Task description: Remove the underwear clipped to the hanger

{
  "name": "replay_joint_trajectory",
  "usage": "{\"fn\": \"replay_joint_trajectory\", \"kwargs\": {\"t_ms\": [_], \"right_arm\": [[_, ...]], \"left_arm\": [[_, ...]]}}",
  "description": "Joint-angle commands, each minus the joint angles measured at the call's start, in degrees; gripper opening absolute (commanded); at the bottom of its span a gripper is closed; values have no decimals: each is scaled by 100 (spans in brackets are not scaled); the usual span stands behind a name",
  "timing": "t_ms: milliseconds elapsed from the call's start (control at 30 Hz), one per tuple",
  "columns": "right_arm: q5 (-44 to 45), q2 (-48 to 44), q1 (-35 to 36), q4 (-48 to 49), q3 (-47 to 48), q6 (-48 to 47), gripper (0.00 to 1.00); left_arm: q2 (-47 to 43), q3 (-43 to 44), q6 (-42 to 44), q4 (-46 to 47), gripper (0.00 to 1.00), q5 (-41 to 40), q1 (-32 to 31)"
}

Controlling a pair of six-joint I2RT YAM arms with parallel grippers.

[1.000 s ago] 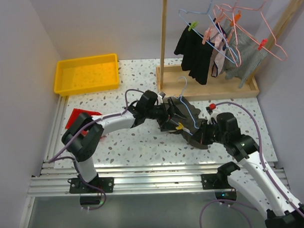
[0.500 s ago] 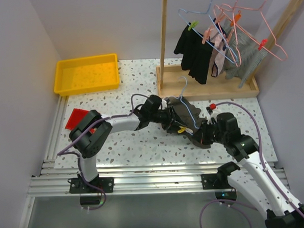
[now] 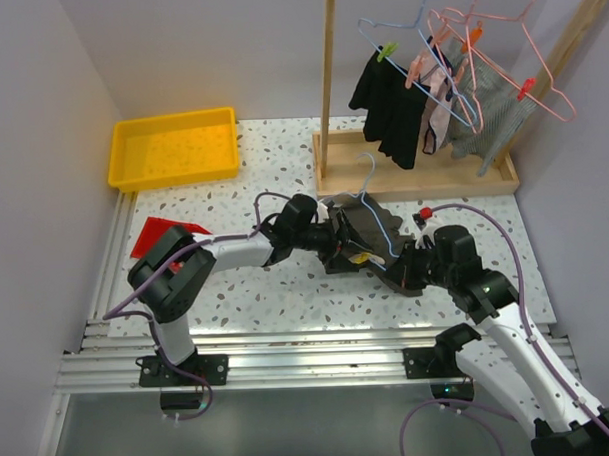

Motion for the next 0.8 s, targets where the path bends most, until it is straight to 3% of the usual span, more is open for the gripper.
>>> {"fn": "replay_joint_trajectory", "kwargs": {"t_ms": [0, 133, 233, 367, 467, 667, 767], "right_arm": [[-18, -63, 33, 238, 7, -99, 0], [-9, -81, 24, 238, -10, -81, 0], [9, -89, 24, 238, -2, -90, 0], [44, -116, 24, 246, -10, -64, 0], [61, -107, 33, 238, -2, -64, 0], [140, -28, 24, 203, -2, -46, 0], [220, -28, 24, 185, 7, -20, 0]], "left_arm": [[-247, 66, -94, 304, 75, -59, -36], [-116, 216, -147, 391, 65, 11, -80], [-19, 207, -226, 497, 49, 29, -115], [-97, 84, -253, 541, 16, 38, -115], [-159, -3, -235, 550, 3, 64, -115], [-668, -495, -314, 848, 0, -41, -19], [-1090, -575, -69, 560, 0, -76, 183]]}}
